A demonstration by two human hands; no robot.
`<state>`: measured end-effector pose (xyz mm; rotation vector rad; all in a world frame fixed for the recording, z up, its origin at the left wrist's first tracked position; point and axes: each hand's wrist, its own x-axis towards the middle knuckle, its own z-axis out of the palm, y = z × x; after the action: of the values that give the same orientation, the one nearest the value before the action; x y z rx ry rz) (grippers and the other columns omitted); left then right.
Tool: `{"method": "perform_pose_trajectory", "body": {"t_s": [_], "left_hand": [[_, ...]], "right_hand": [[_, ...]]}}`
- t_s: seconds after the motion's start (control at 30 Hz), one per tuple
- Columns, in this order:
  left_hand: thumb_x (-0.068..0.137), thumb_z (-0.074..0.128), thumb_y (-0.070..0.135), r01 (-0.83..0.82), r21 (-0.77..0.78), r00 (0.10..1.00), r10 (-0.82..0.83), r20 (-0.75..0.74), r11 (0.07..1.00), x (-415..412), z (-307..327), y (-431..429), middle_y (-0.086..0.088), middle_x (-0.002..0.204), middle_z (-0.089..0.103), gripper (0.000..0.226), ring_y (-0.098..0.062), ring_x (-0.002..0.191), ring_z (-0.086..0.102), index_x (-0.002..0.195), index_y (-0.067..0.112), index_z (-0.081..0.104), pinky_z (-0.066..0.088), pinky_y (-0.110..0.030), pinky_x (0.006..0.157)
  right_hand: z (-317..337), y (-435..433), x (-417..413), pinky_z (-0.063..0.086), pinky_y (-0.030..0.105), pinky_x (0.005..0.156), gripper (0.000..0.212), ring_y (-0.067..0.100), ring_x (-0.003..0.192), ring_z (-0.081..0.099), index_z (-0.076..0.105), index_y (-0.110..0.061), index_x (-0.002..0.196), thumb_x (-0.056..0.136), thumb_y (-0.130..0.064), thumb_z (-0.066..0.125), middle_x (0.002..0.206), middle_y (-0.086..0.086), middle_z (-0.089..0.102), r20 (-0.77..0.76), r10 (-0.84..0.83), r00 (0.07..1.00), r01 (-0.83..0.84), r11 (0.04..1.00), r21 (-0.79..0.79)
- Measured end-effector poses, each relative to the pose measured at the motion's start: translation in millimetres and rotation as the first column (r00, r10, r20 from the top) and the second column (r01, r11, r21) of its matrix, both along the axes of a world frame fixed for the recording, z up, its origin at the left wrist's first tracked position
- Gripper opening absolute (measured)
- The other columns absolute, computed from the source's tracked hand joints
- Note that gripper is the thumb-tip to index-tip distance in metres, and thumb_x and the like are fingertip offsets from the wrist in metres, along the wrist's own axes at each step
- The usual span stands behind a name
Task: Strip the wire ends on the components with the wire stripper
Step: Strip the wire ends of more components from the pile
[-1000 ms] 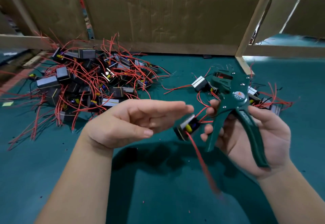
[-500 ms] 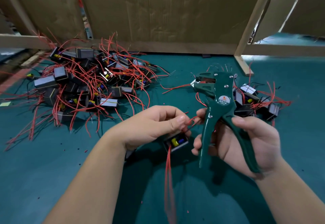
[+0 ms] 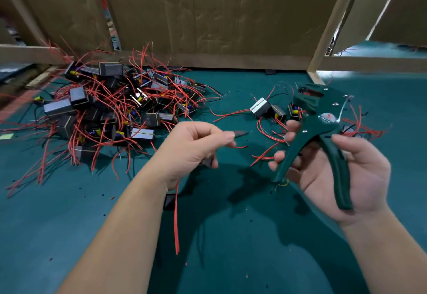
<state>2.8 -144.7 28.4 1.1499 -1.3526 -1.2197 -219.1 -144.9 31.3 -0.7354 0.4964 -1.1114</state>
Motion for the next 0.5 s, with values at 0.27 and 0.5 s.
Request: {"method": "perform_pose_trajectory", "body": {"t_s": [0.27, 0.5], "left_hand": [[0.074, 0.065, 0.032, -0.092, -0.056, 0.991, 0.086, -0.107, 0.994, 0, 3, 0, 0.009, 0.047, 0.045, 0.018, -0.010, 0.049, 0.059, 0.075, 0.016, 0.073, 0.039, -0.011, 0.046], [0.074, 0.068, 0.032, -0.220, -0.062, 0.970, 0.211, -0.120, 0.974, -3, 6, 0, 0.006, 0.050, 0.057, 0.017, -0.005, 0.049, 0.053, 0.066, 0.019, 0.073, 0.041, -0.012, 0.049]], "right_hand": [[-6, 6, 9, 0.054, 0.051, 0.071, 0.072, 0.039, 0.074, 0.064, 0.063, 0.001, 0.115, 0.052, -0.029, 0.081, 0.095, 0.022, 0.063, -0.053, 0.215, 0.975, -0.214, 0.977, 0.020], [-11, 11, 17, 0.053, 0.053, 0.071, 0.065, 0.041, 0.073, 0.062, 0.063, 0.003, 0.113, 0.058, -0.027, 0.080, 0.090, 0.024, 0.061, -0.096, 0.414, 0.905, -0.404, 0.908, 0.108]]}}
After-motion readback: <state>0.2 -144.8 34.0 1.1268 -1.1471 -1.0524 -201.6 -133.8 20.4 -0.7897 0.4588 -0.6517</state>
